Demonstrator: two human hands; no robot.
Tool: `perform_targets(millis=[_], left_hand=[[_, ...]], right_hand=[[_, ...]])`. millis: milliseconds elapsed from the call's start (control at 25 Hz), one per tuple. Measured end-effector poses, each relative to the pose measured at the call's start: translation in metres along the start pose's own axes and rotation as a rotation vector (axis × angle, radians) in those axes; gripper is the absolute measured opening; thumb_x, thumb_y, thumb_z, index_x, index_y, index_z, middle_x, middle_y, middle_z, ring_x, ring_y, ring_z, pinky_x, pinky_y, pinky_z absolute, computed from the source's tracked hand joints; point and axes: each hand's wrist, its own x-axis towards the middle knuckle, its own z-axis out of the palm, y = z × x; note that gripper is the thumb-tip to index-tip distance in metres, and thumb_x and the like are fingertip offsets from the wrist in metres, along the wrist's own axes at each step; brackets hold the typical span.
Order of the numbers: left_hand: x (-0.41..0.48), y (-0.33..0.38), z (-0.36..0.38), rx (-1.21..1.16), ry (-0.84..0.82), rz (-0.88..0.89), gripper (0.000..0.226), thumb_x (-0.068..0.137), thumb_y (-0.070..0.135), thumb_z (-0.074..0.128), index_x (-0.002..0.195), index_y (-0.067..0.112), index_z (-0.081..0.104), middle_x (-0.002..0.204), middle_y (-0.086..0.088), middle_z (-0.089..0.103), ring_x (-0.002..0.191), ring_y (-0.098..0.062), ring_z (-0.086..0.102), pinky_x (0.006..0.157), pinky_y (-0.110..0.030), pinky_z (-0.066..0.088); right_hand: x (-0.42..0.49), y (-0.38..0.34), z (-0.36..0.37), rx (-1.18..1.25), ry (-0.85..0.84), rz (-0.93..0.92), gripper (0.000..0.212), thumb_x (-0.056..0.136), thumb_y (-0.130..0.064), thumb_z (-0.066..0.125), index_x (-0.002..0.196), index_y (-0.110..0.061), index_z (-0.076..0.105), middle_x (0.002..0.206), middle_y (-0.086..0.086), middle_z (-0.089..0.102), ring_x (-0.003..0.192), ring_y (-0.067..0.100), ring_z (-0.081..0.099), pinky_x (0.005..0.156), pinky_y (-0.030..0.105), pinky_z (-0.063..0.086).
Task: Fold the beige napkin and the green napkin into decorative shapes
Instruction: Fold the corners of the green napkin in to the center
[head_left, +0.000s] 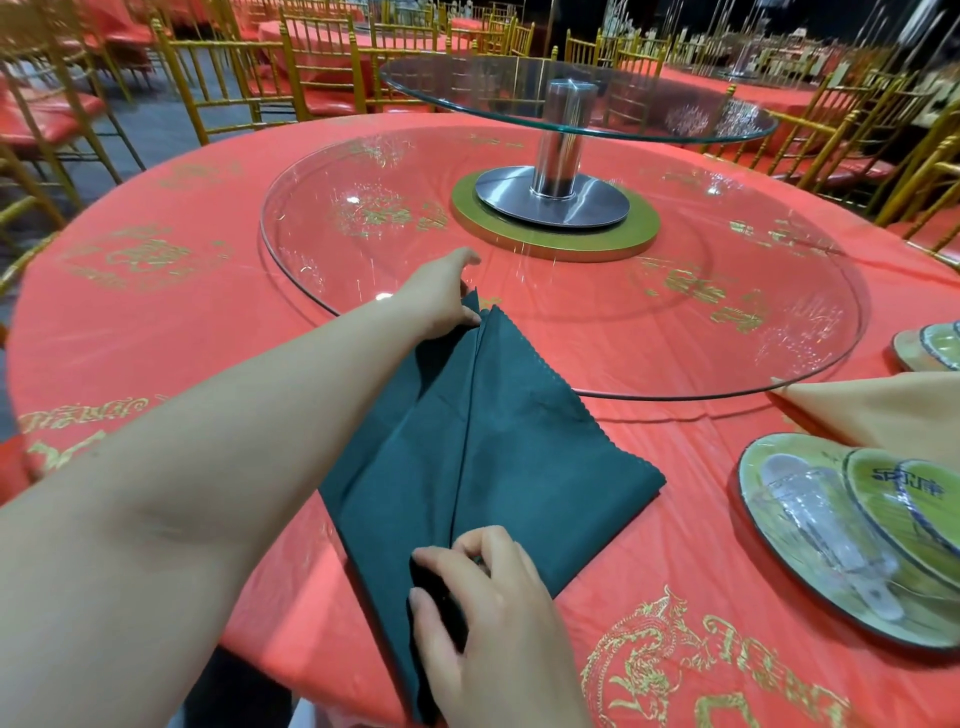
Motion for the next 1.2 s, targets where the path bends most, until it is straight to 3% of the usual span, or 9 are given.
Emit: perform_targets(millis=[160, 320, 440, 560, 720, 840, 920, 1040, 1200], left_hand=[[-0.014, 0.001, -0.003, -0.105, 0.004, -0.011, 0.057, 0.089, 0.018, 0.058, 0.139, 0.019, 0.032, 0.136, -0.007, 0.047, 0.119, -0.024, 0.048, 0.096, -0.033, 0.035], [-0.073, -0.012, -0.011, 0.207, 0.051, 0.076, 0.047, 0.094, 0.034, 0.044, 0.139, 0.025, 0.032, 0.145, 0.0, 0.036, 0.138, -0.024, 0.022, 0.111, -0.053, 0.002], [-0.152, -0.021, -0.011, 0.094, -0.025, 0.337, 0.043, 0.09, 0.035, 0.038, 0.129, 0.017, 0.047, 0.132, -0.003, 0.051, 0.129, -0.018, 0.035, 0.11, -0.032, 0.02], [-0.221, -0.03, -0.007, 0.18, -0.143, 0.487, 0.041, 0.094, 0.041, 0.032, 0.122, 0.018, 0.05, 0.12, 0.001, 0.058, 0.112, -0.011, 0.046, 0.097, -0.03, 0.033], [-0.259, -0.031, 0.006, 0.331, -0.343, 0.38, 0.071, 0.084, 0.066, 0.014, 0.145, 0.032, 0.0, 0.153, 0.015, -0.002, 0.138, 0.001, -0.014, 0.111, -0.02, -0.013], [-0.262, -0.028, 0.015, 0.408, -0.344, 0.329, 0.072, 0.079, 0.067, 0.007, 0.139, 0.034, -0.017, 0.148, 0.019, -0.021, 0.134, 0.001, -0.027, 0.107, -0.023, -0.024], [-0.265, -0.03, 0.018, 0.415, -0.29, 0.342, 0.073, 0.081, 0.066, 0.006, 0.142, 0.031, -0.013, 0.149, 0.016, -0.018, 0.137, -0.005, -0.022, 0.108, -0.025, -0.022], [-0.268, -0.027, 0.018, 0.442, -0.235, 0.363, 0.075, 0.081, 0.063, 0.007, 0.145, 0.026, -0.007, 0.151, 0.012, -0.013, 0.139, -0.012, -0.018, 0.108, -0.026, -0.024], [-0.267, -0.017, 0.015, 0.483, -0.308, 0.317, 0.074, 0.083, 0.066, 0.005, 0.143, 0.028, -0.017, 0.149, 0.013, -0.023, 0.137, -0.01, -0.026, 0.103, -0.024, -0.026]], right_hand=[[0.0, -0.001, -0.002, 0.0, 0.014, 0.008, 0.021, 0.076, -0.036, 0.051, 0.096, -0.031, 0.054, 0.087, -0.011, 0.053, 0.076, 0.005, 0.051, 0.078, 0.02, 0.037], [0.002, -0.001, -0.004, 0.066, 0.05, 0.055, 0.026, 0.077, -0.017, 0.041, 0.1, -0.027, 0.05, 0.092, -0.009, 0.054, 0.085, 0.007, 0.048, 0.084, 0.023, 0.033], [0.001, 0.001, -0.006, 0.205, 0.068, 0.164, 0.037, 0.068, -0.01, 0.03, 0.097, -0.033, 0.038, 0.091, -0.013, 0.045, 0.084, 0.007, 0.043, 0.079, 0.02, 0.032], [0.0, 0.001, -0.007, 0.264, 0.03, 0.205, 0.053, 0.062, 0.001, 0.032, 0.093, -0.042, 0.028, 0.092, -0.019, 0.04, 0.084, 0.008, 0.041, 0.079, 0.021, 0.032], [0.004, -0.003, -0.013, 0.287, -0.066, 0.243, 0.05, 0.06, 0.002, 0.03, 0.094, -0.035, 0.033, 0.093, -0.02, 0.04, 0.09, 0.013, 0.045, 0.088, 0.031, 0.039], [0.004, 0.007, -0.043, 0.205, -0.355, 0.122, 0.041, 0.07, -0.011, 0.034, 0.097, -0.04, 0.038, 0.103, -0.025, 0.045, 0.107, 0.0, 0.045, 0.112, 0.034, 0.016], [0.001, 0.016, -0.064, 0.03, -0.574, -0.015, 0.038, 0.08, -0.04, 0.032, 0.116, -0.048, 0.034, 0.125, -0.036, 0.035, 0.128, -0.015, 0.021, 0.113, 0.023, -0.01], [-0.002, 0.026, -0.067, -0.185, -0.773, -0.066, 0.086, 0.066, -0.083, 0.0, 0.143, -0.044, 0.008, 0.146, -0.031, -0.006, 0.133, -0.012, -0.019, 0.109, 0.024, -0.019], [0.001, 0.02, -0.053, -0.281, -0.767, -0.082, 0.097, 0.059, -0.072, -0.023, 0.146, -0.031, -0.01, 0.146, -0.022, -0.02, 0.131, -0.006, -0.024, 0.11, 0.028, -0.017]])
